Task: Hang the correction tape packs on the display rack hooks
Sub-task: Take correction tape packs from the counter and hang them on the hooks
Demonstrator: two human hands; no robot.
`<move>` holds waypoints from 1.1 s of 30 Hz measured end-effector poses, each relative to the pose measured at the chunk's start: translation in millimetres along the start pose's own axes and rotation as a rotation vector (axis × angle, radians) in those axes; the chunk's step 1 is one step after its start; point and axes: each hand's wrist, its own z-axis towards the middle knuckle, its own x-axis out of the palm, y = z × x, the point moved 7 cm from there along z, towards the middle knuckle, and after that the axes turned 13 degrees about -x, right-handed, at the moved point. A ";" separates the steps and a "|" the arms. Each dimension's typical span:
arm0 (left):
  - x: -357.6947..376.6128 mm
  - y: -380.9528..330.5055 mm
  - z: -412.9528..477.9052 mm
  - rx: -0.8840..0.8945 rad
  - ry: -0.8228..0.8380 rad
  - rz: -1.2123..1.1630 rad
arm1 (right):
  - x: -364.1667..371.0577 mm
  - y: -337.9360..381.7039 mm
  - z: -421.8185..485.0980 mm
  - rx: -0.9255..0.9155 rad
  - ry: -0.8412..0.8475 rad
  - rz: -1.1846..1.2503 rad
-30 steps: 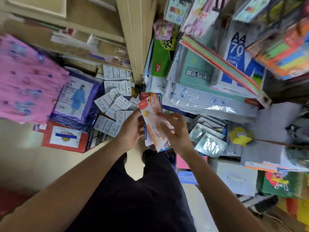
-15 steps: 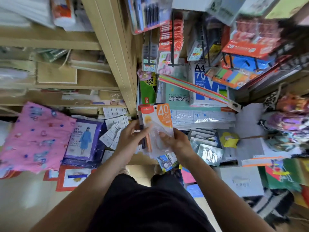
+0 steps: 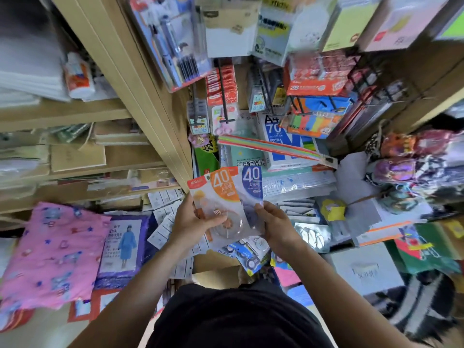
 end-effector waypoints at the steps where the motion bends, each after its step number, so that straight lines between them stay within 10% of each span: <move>1: -3.6 -1.8 0.5 0.000 -0.024 0.010 | -3.6 2.8 -0.1 -0.011 -0.036 -0.007; 33: -19.0 -425.0 -168.9 1.148 -0.208 0.003 | -16.7 493.3 -37.9 -1.320 -0.034 -0.314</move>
